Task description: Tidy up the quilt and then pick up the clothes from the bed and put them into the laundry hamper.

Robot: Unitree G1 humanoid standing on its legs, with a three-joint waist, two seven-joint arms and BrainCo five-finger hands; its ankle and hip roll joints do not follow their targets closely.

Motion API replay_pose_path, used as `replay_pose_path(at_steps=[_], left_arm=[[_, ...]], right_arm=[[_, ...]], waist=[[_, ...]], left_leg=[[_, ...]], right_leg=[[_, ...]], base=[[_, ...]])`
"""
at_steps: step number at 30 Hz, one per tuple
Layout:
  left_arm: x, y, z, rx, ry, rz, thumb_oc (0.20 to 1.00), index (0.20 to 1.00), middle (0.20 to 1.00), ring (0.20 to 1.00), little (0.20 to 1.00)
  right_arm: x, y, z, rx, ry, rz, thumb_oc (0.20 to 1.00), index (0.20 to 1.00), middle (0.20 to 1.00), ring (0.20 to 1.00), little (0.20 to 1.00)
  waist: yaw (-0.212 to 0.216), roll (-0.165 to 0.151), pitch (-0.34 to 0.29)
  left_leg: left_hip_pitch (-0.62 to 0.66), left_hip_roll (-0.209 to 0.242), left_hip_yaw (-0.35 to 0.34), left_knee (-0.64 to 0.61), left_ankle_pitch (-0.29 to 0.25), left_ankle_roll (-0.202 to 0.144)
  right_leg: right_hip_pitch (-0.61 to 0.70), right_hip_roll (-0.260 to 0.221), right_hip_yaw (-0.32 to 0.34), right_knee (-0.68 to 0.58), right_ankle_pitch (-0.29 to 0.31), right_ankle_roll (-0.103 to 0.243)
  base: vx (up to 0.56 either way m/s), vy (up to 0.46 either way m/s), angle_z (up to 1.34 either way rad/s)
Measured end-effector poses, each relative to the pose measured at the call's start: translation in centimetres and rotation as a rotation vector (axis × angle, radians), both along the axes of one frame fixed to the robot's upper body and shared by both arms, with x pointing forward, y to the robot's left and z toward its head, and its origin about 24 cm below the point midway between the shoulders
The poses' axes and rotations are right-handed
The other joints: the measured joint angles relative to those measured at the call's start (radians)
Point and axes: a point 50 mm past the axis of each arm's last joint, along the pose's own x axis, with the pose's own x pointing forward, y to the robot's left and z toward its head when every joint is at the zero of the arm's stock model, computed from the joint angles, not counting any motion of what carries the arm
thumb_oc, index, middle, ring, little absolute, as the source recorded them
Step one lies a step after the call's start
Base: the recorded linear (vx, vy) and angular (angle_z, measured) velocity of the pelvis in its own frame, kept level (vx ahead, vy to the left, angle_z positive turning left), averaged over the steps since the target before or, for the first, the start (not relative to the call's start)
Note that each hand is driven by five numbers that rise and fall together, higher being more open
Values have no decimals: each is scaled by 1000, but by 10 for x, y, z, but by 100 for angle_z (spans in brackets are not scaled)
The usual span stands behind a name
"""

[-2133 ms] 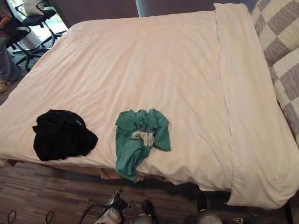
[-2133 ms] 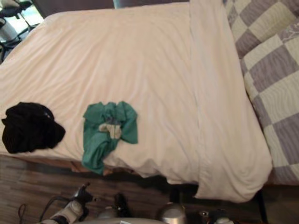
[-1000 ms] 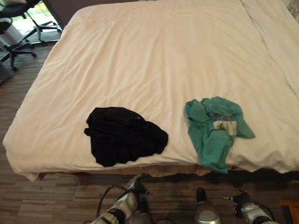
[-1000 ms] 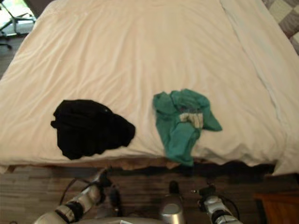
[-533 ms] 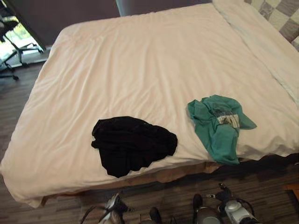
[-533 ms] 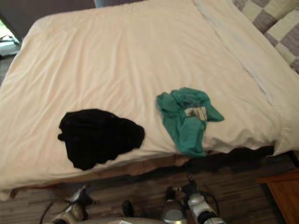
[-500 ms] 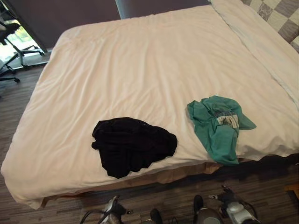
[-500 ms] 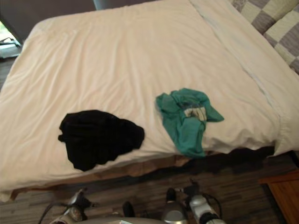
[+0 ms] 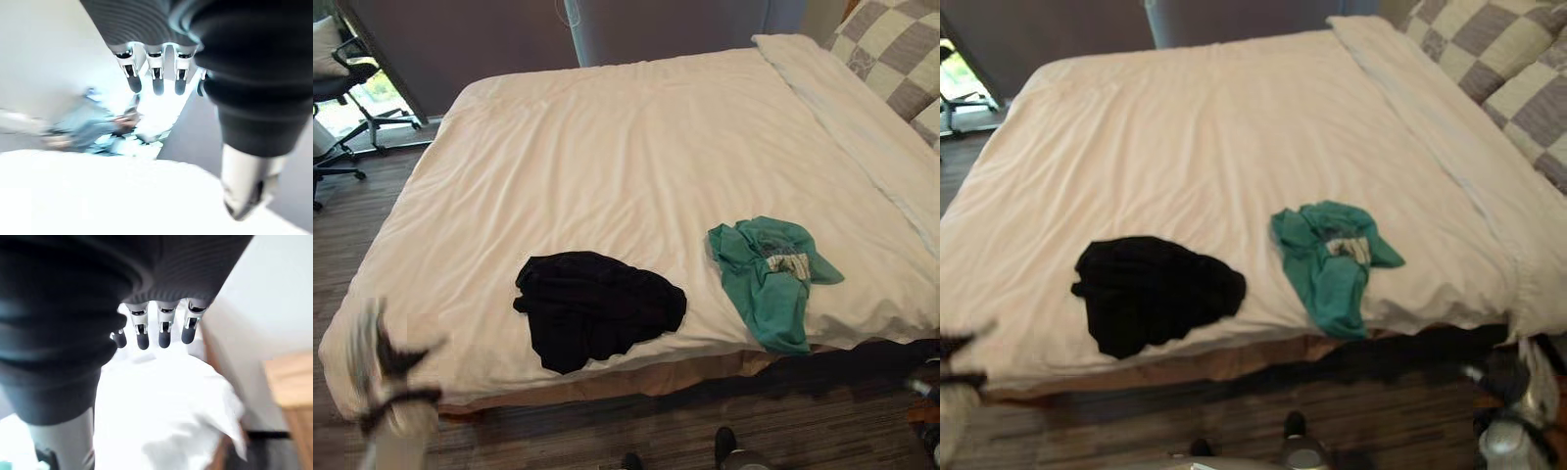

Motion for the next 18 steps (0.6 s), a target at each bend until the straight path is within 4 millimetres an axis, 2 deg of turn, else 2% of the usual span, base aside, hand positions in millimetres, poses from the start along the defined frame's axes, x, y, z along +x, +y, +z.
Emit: replay_pose_path(at_steps=[1,3,4,5,6,8,10,11,12,13,15,18], left_arm=[[11,-7,8,11,-39,-39,1000,1000,1000,1000,1000],[35,-32,8,9,-25,-157,1000,1000,1000,1000,1000],[35,-32,8,9,-25,-157,1000,1000,1000,1000,1000],[54,-59,-8,31,83,-270,1000,1000,1000,1000,1000],[59,-70,-16,34,125,-311,1000,1000,1000,1000,1000],[72,-104,-36,42,225,-416,1000,1000,1000,1000,1000],[82,-123,-45,38,261,-453,1000,1000,1000,1000,1000],[88,-129,-49,59,308,-476,1000,1000,1000,1000,1000],[90,-130,-49,58,312,-476,1000,1000,1000,1000,1000],[97,-135,-58,80,359,-462,1000,1000,1000,1000,1000],[105,-130,-73,62,474,-375,1000,1000,1000,1000,1000],[107,-134,-93,45,590,-308,1000,1000,1000,1000,1000]], right_arm=[[9,4,7,-10,-34,28,1000,1000,1000,1000,1000],[31,22,15,-73,-33,161,1000,1000,1000,1000,1000],[31,22,15,-73,-33,161,1000,1000,1000,1000,1000],[48,46,20,-112,-38,286,1000,1000,1000,1000,1000],[56,57,21,-111,-52,334,1000,1000,1000,1000,1000],[76,87,32,-138,-101,472,1000,1000,1000,1000,1000],[84,100,42,-163,-142,525,1000,1000,1000,1000,1000],[90,108,47,-170,-164,559,1000,1000,1000,1000,1000],[93,110,50,-172,-180,571,1000,1000,1000,1000,1000],[92,107,50,-183,-163,561,1000,1000,1000,1000,1000],[98,116,58,-186,-189,591,1000,1000,1000,1000,1000],[105,125,62,-192,-193,631,1000,1000,1000,1000,1000]], waist=[[-3,2,-5],[-25,8,-12],[-25,8,-12],[-35,9,-11],[-34,11,-11],[-50,9,-1],[-64,2,8],[-66,-3,20],[-80,-11,35],[-86,-15,39],[-89,-15,59],[-107,-15,109]], left_leg=[[2,-3,1,0,-2,0],[2,-10,4,2,6,3],[2,-10,4,2,6,3],[-3,-13,13,7,13,5],[-6,-14,17,7,15,6],[-15,-15,32,7,17,8],[-20,-16,40,7,17,8],[-22,-15,52,7,17,9],[-22,-15,55,7,17,9],[-25,-16,62,7,17,9],[-50,-17,84,7,16,9],[-68,-18,90,7,18,11]], right_leg=[[0,-3,1,-4,7,-1],[9,-4,1,-42,26,-1],[9,-4,1,-42,26,-1],[14,-3,5,-75,54,0],[10,-2,7,-75,63,-6],[-8,-1,24,-71,75,-9],[-20,-1,37,-70,77,-8],[-27,-1,46,-70,78,-8],[-34,0,54,-70,78,-8],[-46,1,62,-71,79,-6],[-81,1,81,-75,79,6],[-102,1,83,-70,99,-2]], base=[[0,11,-8],[-4,2,-2],[-27,8,-7],[-43,19,-9],[-53,14,-20],[-96,15,-28],[-97,18,-24],[-140,36,-25],[-153,32,-27],[-84,12,-22],[-80,13,-27],[-35,-10,-13]])
